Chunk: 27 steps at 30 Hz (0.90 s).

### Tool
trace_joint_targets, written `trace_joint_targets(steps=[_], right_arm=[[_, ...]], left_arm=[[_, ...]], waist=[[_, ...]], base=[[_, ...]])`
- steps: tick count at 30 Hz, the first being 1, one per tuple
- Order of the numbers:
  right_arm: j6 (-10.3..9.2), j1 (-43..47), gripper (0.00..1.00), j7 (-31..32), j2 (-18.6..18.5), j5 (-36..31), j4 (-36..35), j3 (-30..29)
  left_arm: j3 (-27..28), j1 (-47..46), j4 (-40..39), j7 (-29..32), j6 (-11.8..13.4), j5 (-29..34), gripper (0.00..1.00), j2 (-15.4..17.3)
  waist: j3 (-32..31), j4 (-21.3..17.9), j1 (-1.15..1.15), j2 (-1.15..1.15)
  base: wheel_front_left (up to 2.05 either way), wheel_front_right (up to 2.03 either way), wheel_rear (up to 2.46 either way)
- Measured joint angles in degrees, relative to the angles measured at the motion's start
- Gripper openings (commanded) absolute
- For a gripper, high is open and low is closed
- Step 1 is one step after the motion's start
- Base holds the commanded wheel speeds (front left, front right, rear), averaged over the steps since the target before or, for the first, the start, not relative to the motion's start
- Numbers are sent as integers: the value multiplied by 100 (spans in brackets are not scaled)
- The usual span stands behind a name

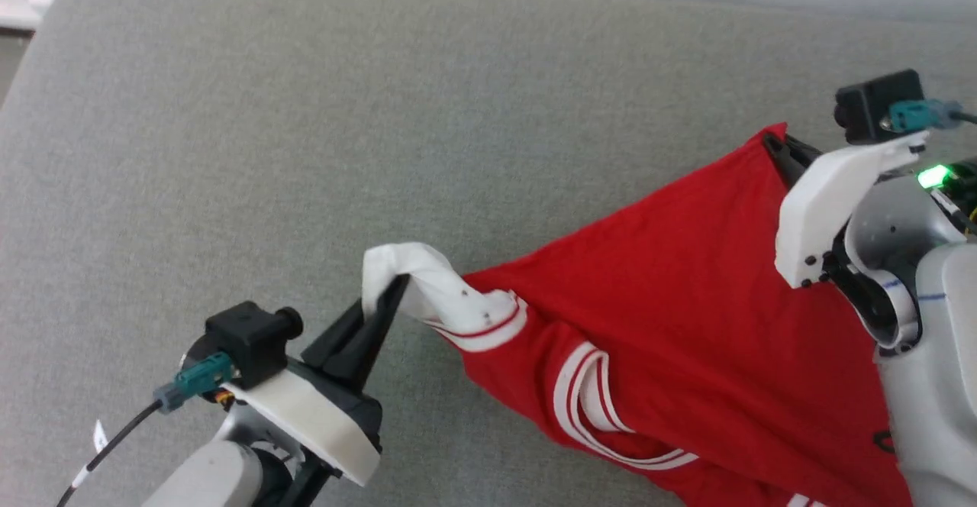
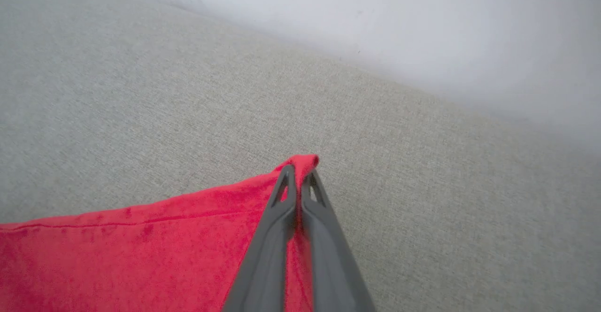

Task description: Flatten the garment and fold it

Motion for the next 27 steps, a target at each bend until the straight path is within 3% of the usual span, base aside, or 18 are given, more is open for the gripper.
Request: trace_joint_targets(steps=[8,14,20,27], right_arm=[[0,455,0,-742,356,-62,-576,-517],[0,447,0,-1010,456,-101,-848,-630],[0,-204,0,-1058,387,-153,-877,-517],[0,-1447,0,-1046,386,-196,-335,-242]], left_arm=[[174,-18,56,-261,365,344,0,7],[200,-691,66,26,487,598,0,24],[426,-1942,343,406,472,654,0,26],[545,-3654,1166,758,105,701,0,-71]], waist=[[-633,-346,-1,0],[-1055,-655,-1,0],[-1398,-950,-1,0],[-1538,-1265,-1,0]], base=[[0,0,0],[0,0,0],[0,0,0],[0,0,0]])
